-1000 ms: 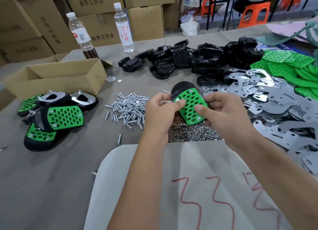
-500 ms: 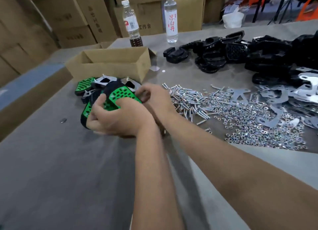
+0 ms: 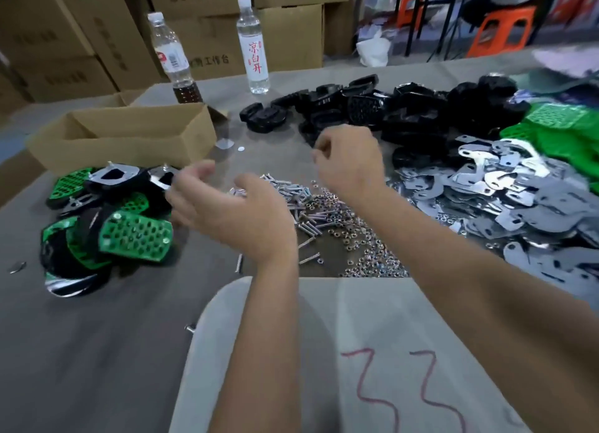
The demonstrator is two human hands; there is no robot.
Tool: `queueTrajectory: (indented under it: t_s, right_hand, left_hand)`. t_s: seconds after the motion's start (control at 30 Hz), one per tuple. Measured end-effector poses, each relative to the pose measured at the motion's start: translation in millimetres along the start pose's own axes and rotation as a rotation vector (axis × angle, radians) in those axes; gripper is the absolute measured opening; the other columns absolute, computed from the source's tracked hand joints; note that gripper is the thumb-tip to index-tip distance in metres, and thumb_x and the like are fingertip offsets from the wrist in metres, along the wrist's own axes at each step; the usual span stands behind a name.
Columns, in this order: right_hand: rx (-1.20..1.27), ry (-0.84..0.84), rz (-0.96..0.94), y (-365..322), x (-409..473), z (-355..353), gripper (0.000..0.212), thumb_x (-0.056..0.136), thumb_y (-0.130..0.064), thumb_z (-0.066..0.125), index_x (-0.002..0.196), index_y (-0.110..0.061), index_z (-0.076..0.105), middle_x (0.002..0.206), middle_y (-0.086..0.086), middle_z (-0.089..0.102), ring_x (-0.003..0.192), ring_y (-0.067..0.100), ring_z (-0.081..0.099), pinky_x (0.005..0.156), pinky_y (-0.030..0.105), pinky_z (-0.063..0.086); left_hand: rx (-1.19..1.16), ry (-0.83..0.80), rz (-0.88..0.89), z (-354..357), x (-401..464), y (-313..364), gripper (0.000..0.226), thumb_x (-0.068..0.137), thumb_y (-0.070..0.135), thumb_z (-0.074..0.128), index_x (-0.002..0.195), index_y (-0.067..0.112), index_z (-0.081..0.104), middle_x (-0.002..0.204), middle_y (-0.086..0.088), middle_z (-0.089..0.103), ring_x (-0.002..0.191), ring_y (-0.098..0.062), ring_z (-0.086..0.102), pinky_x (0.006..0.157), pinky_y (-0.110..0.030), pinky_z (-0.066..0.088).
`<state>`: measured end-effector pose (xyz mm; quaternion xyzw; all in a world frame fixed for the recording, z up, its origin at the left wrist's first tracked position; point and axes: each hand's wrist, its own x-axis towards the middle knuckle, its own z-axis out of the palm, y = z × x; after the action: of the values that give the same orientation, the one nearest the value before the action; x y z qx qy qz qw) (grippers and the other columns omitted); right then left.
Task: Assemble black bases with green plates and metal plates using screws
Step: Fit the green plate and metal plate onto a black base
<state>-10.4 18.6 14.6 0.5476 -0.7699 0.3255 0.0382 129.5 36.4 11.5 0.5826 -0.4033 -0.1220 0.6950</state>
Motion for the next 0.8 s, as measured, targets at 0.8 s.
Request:
queueTrajectory:
  t_s: [0.8]
  right_hand:
    - [0.703, 0.147, 0.406, 103.7, -22.7, -78.6, 0.036, 0.1, -0.027, 0.063, 0.085, 0.005, 0.071, 0.072, 0.02, 0.061, 0.069, 0.036, 0.06, 0.078, 0.062, 0.059]
  left_hand:
    - [-0.113, -1.01, -0.336, 85.1, -113.1, 36.9, 0.046, 0.097, 0.059, 0.054, 0.098, 0.014, 0.062, 0.097, -0.003, 0.07, 0.093, -0.028, 0.068, 0.084, -0.046, 0.056]
